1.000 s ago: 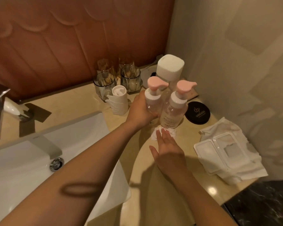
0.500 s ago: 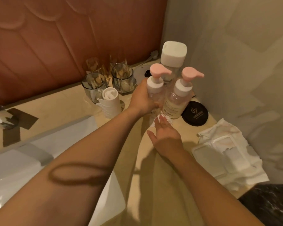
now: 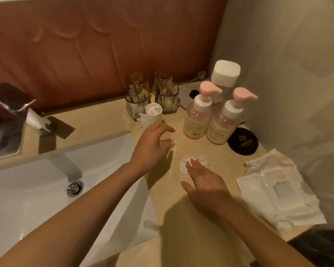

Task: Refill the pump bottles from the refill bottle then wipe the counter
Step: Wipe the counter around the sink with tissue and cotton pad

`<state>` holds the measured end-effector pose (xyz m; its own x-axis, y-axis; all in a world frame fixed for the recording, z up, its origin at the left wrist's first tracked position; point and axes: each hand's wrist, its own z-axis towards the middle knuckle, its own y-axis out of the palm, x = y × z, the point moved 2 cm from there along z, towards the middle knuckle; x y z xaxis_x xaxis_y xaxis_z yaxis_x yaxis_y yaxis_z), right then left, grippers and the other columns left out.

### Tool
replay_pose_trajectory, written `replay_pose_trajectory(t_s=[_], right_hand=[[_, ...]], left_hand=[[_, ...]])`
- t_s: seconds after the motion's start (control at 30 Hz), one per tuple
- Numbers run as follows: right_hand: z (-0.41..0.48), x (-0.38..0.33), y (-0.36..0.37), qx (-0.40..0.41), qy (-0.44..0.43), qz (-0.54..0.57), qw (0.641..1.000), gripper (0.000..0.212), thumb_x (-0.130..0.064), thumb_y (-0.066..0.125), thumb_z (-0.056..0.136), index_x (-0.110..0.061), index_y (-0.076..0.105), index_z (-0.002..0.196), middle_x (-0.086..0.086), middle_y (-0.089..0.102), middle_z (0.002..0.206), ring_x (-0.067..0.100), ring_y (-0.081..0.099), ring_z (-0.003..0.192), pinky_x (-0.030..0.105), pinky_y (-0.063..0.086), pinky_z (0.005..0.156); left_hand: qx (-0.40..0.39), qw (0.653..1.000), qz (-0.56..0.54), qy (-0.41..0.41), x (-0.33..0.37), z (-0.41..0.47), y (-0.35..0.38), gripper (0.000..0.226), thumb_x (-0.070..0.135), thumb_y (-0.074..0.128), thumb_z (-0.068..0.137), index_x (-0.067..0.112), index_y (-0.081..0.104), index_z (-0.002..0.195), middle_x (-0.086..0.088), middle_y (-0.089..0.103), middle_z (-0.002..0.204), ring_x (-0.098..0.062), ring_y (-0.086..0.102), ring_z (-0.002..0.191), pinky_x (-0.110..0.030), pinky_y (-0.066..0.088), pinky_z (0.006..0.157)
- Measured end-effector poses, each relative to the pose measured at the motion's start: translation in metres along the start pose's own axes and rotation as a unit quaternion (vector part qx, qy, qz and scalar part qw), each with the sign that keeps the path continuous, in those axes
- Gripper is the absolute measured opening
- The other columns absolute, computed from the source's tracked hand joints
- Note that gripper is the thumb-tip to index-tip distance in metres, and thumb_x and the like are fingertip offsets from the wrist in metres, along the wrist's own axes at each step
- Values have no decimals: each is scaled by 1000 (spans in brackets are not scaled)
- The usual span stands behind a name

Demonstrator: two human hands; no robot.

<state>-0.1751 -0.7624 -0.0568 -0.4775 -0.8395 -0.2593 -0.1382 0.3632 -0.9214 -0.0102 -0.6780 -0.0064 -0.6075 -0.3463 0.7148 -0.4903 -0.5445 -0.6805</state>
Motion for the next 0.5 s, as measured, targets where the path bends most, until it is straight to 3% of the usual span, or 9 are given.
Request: replay_pose_trajectory(t_s=[0.23,0.37,0.5], right_hand=[[-42,-47,11,-67,-145,16,987,64,-47,32,98,-26,5,152,-14,-7,157,7,-5,145,23,-1,112],[5,-67,24,-53,-152,-19,987,67,-54,30,97,-27,3,152,-13,-11,155,9,-5,146,31,12,117],[72,-91,17,-37,-152,-44,987,66,-51,26,99,-18,6,153,-1,0,160,13,-2,147,29,16,115]], left_hand=[[50,995,-46,-76,-51,-85,-29,26,2,61,87,26,69,92,14,66,99,2,57,96,-18,45,83],[70,983,-69,-155,-77,-140,-43,28,3,60,88,29,70,90,22,66,97,6,57,99,-16,42,84],[67,975,-73,-200,-85,-185,-51,31,1,61,87,30,70,88,26,65,97,5,59,96,-19,43,84]])
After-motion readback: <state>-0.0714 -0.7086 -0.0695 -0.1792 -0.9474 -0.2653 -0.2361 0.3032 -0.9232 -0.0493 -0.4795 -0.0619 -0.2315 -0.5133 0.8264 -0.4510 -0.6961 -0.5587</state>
